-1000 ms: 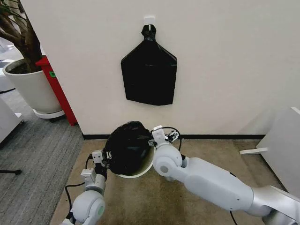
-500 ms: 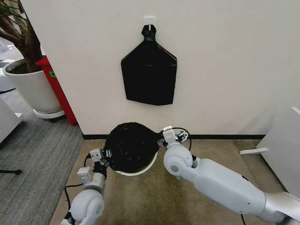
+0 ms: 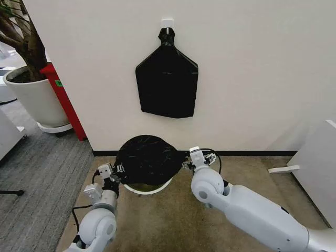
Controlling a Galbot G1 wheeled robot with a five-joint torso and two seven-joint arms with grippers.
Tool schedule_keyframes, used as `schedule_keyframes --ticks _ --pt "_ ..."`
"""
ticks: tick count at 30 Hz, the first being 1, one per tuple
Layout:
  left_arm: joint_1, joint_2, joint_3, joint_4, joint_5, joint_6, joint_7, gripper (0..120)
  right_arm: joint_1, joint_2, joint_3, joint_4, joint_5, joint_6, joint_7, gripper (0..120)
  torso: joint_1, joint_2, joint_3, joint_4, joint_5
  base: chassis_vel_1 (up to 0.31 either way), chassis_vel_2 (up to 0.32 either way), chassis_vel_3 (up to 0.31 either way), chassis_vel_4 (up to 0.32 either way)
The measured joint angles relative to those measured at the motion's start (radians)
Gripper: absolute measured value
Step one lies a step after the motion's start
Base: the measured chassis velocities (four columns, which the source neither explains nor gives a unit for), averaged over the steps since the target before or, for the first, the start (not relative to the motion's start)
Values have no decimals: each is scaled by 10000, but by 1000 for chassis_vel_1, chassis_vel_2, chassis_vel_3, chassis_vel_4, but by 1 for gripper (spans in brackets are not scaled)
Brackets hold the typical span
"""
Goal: Place the garbage bag over the trash bin.
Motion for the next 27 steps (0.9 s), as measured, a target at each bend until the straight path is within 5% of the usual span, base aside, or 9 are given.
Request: schedule_keyframes --ticks 17,20,27 --pt "127 -158 186 367 428 -151 157 4 420 130 1547 1177 -912 55 -878 100 0 0 0 0 -1 0 0 0 0" --pt "89 -165 221 446 551 -266 162 4 292 350 1709 1464 -495 430 -972 100 0 0 0 0 -1 0 0 0 0" --pt "-90 -108 288 562 483 -474 260 4 -376 1224 2455 1612 2596 3085 -2231 100 0 0 0 1 -2 0 0 0 0"
